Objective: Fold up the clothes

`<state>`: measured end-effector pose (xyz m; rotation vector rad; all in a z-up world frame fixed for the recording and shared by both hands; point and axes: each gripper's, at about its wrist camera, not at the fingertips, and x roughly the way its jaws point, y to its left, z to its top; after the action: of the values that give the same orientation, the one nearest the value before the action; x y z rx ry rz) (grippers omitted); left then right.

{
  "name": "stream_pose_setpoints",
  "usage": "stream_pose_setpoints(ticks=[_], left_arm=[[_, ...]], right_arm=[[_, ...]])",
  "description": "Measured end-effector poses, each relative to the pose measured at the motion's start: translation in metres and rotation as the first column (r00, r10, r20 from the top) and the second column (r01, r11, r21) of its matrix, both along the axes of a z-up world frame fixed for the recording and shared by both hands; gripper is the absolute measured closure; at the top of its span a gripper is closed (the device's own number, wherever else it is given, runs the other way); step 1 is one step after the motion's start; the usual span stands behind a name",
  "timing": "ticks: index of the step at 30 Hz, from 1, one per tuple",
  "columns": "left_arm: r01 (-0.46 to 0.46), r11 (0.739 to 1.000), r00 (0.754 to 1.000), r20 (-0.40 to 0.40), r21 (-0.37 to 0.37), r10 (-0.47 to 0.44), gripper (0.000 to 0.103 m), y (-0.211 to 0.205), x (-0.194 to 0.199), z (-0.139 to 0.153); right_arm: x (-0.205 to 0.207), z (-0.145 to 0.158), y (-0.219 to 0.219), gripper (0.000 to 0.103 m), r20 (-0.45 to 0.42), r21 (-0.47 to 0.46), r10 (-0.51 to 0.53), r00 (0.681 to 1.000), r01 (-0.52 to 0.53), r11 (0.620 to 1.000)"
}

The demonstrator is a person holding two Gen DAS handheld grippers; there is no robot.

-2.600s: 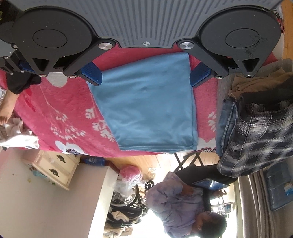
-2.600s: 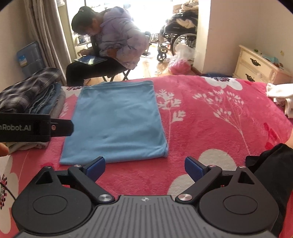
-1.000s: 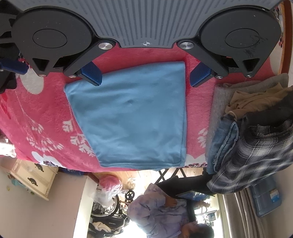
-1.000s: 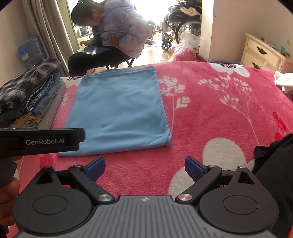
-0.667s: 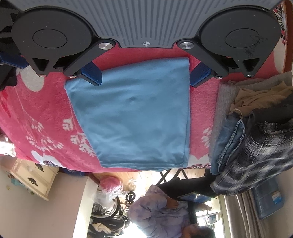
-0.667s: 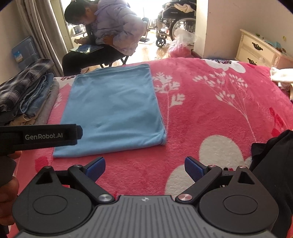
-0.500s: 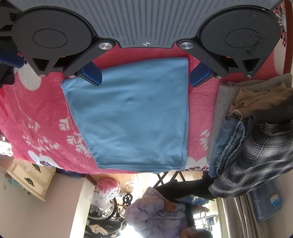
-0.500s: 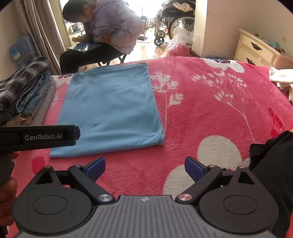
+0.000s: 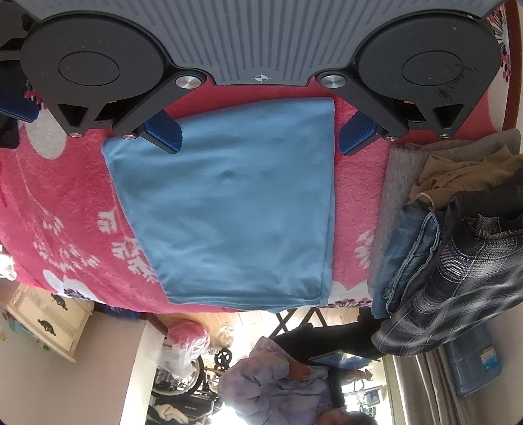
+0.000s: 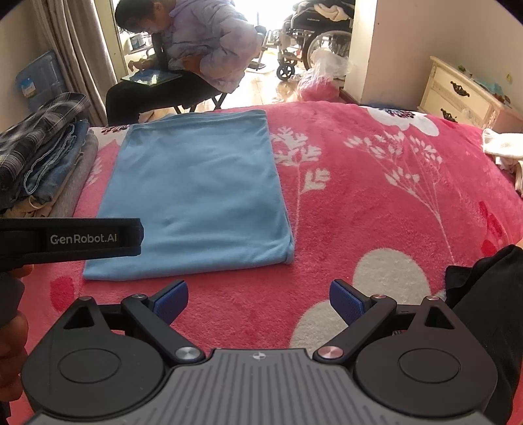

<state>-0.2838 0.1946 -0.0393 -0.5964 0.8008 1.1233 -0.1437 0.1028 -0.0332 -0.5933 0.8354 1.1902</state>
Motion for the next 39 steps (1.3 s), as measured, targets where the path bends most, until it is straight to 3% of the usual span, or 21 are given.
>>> stream_pose_setpoints(ticks=[39], left_arm=[[-0.012,1.000,1.000,-0.006,0.024,0.012,0.000,0.0040,-0.0023,0.0029]], right_arm=[[-0.0052,0.0003,0.0030,0.007,0.012,-0.002,0.014,1.000,-0.014,1.000]])
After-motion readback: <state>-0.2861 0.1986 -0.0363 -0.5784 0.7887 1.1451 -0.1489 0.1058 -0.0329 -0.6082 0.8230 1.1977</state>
